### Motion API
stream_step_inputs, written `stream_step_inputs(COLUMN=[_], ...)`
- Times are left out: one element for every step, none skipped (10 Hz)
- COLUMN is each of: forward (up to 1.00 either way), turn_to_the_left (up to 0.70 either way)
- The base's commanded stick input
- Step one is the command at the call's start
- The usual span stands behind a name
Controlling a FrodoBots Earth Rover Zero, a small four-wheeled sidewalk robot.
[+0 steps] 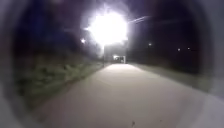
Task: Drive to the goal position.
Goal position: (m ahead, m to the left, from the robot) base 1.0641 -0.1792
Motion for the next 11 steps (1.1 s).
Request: stream_step_inputs(forward=[1.0, 1.0, 1.0, 1.0, 1.0, 1.0, 1.0, 1.0, 1.0, 1.0, 1.0], turn_to_the_left=[0.04, 0.0, 0.0, 0.0, 0.0, 0.0, 0.0, 0.0, 0.0, 0.0, 0.0])
